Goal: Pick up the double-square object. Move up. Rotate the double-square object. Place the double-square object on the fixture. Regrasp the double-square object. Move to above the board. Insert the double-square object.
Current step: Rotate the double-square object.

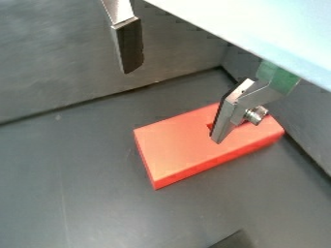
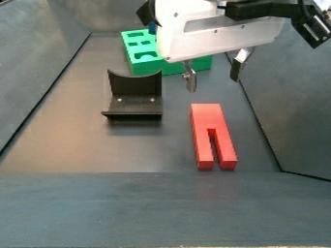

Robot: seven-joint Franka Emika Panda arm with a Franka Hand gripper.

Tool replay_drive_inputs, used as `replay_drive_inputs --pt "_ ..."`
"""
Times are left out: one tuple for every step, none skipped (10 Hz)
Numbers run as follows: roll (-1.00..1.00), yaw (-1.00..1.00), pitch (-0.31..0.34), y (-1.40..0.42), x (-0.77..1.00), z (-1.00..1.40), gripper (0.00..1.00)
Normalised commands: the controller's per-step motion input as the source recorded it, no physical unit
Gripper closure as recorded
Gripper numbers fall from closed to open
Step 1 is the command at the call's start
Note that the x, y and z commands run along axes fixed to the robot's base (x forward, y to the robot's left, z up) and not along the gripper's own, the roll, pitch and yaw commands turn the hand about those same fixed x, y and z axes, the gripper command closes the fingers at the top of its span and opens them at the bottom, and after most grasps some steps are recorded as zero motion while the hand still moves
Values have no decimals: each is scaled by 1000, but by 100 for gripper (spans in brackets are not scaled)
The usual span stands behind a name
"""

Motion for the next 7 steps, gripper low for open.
replay_drive_inputs --pt "-1 1000 -2 2 30 -66 0" --pt "-1 1000 -2 2 32 -60 0" --pt "-1 1000 -2 2 34 -55 0" --pt "-1 1000 -2 2 35 -52 0" --pt "-1 1000 -3 2 35 -51 0" --pt "-1 1000 -3 2 36 -49 0" --pt "-1 1000 -3 2 36 -48 0"
